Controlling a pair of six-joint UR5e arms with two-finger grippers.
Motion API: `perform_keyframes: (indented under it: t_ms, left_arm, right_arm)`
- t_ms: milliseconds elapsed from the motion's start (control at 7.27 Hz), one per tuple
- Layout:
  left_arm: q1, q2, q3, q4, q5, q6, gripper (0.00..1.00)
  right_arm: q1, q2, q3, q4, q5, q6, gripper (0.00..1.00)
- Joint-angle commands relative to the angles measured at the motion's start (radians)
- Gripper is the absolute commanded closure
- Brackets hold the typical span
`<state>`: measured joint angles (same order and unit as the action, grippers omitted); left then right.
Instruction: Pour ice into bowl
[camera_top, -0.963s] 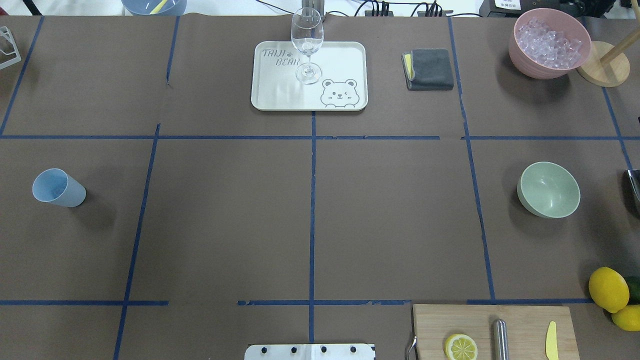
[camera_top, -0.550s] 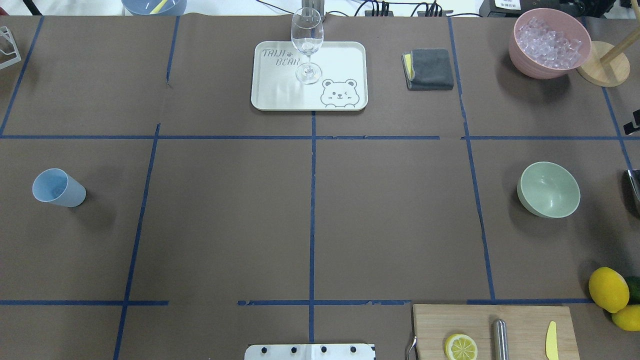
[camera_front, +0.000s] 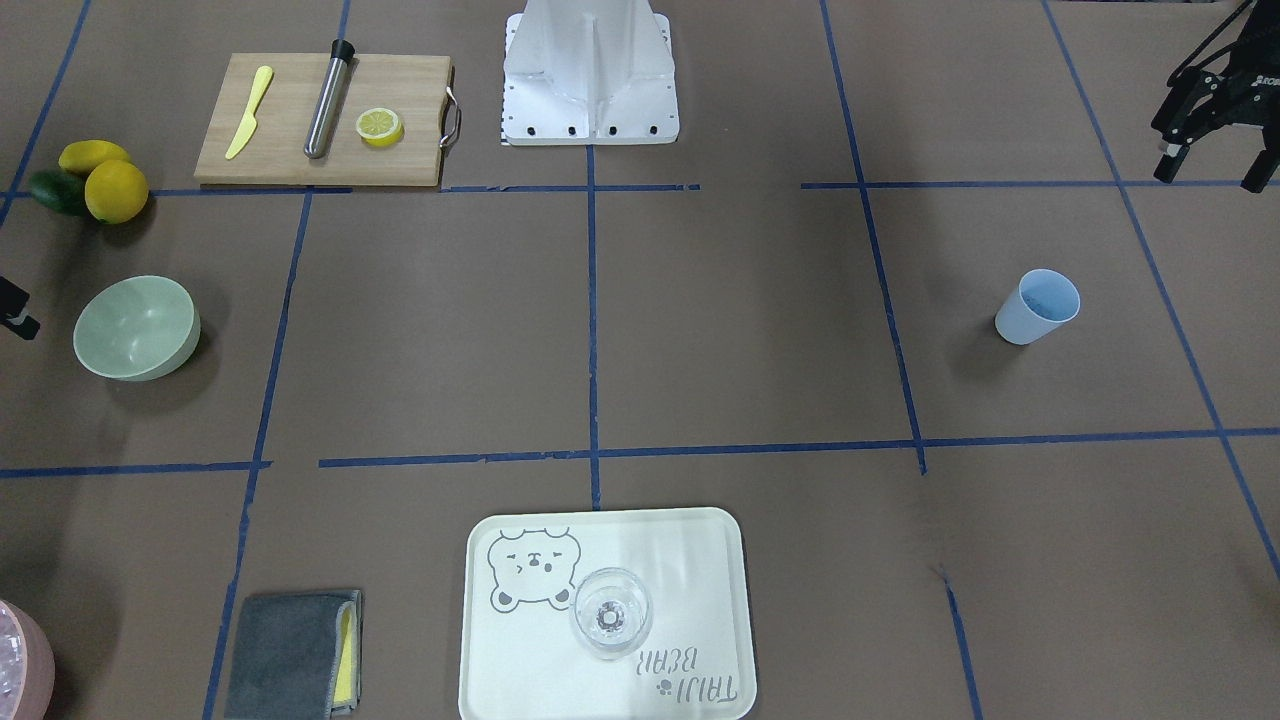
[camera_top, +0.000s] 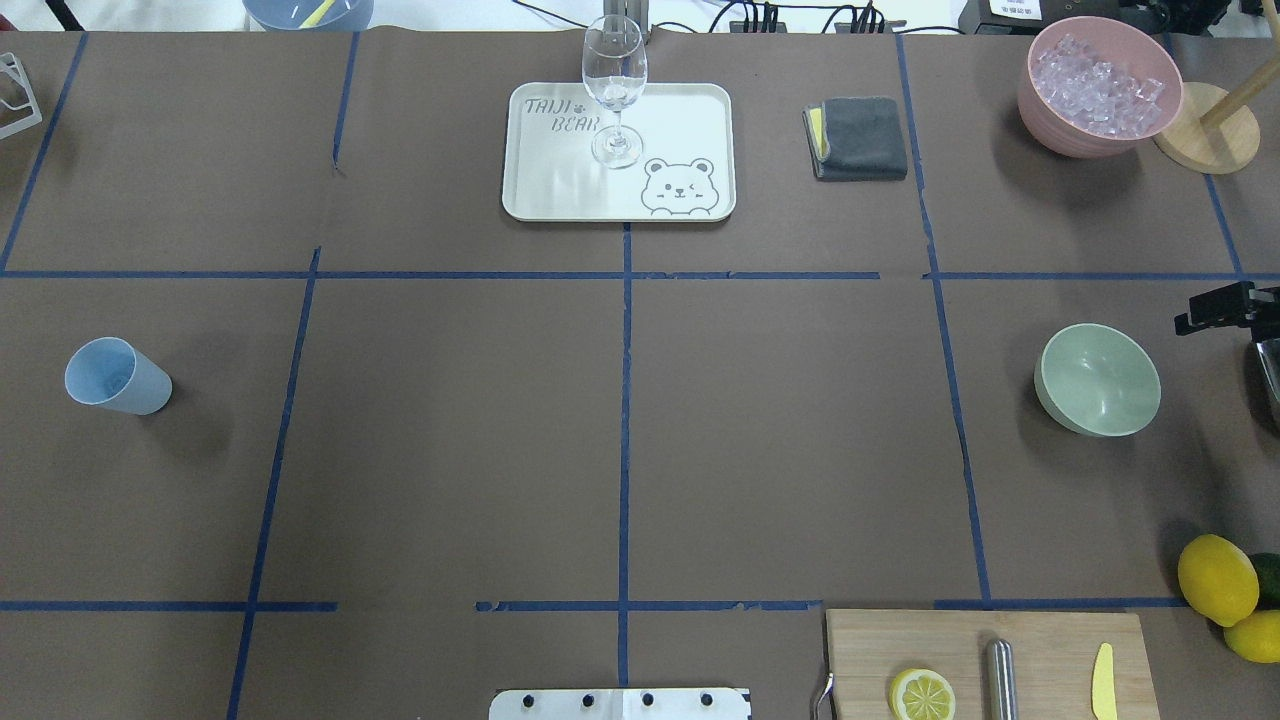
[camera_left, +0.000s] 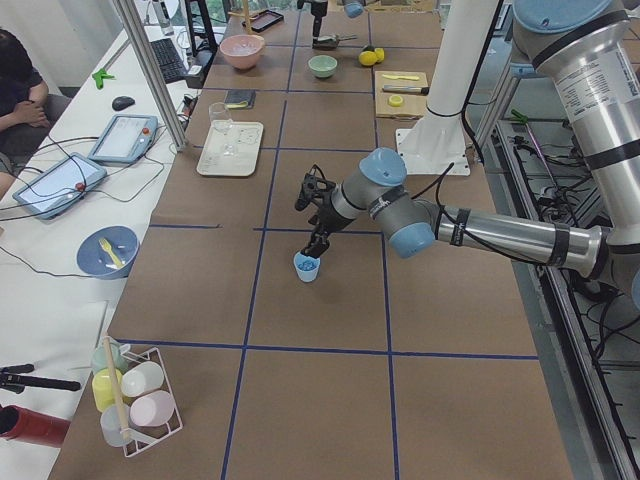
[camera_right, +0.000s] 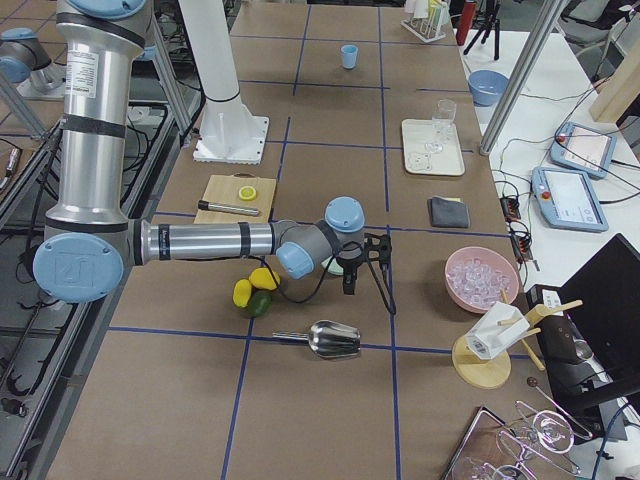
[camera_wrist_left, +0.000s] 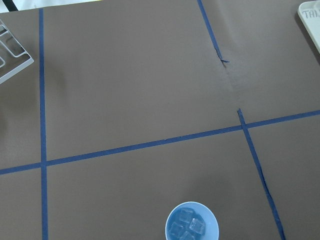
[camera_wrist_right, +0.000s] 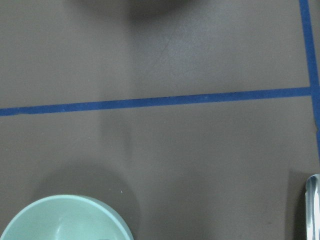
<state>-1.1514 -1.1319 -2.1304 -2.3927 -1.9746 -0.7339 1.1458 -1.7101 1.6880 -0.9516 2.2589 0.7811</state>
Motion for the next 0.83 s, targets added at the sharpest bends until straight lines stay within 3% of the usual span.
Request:
perform_keyframes:
  t_ms: [0,550,688]
  left_arm:
    - [0.092,0.006,0.000,-0.017,0.092,-0.082,0.00]
    - [0.122,0.006,0.001,-0.031,0.105,-0.098,0.00]
    - [0.136,0.006,0.001,-0.030,0.118,-0.098,0.00]
  right_arm:
    - [-0.105,-0.020,-0.004,0.100,-0.053,0.128,0.00]
    - [-0.187,-0.028,-0.028,0.100,-0.082,0.132,0.00]
    - [-0.208,-0.026,-0.036,0.100,-0.114,0.133,0.13]
